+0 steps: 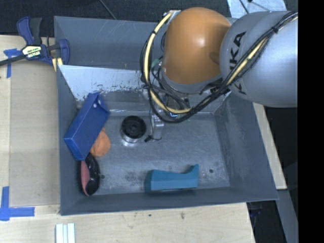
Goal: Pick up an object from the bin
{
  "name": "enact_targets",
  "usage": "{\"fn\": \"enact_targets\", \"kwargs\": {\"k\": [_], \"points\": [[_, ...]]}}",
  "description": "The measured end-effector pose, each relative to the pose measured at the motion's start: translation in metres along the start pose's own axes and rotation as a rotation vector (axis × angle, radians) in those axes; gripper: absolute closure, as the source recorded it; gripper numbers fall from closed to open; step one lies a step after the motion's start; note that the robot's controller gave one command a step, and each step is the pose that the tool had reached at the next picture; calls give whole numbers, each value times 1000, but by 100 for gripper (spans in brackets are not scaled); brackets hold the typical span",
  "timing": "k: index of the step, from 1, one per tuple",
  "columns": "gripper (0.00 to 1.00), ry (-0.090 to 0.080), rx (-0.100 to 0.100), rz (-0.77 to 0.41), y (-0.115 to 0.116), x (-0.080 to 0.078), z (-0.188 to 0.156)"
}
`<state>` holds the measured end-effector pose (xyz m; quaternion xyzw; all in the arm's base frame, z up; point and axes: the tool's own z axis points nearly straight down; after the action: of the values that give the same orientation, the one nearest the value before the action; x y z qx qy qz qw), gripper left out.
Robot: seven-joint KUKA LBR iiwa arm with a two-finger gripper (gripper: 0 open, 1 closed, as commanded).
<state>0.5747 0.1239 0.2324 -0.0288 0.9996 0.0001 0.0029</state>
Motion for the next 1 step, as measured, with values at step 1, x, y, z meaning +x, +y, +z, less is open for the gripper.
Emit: {"fn": "enact_targets", "kwargs": {"k": [1], "points": [[0, 1, -1, 0, -2, 2, 31]]}}
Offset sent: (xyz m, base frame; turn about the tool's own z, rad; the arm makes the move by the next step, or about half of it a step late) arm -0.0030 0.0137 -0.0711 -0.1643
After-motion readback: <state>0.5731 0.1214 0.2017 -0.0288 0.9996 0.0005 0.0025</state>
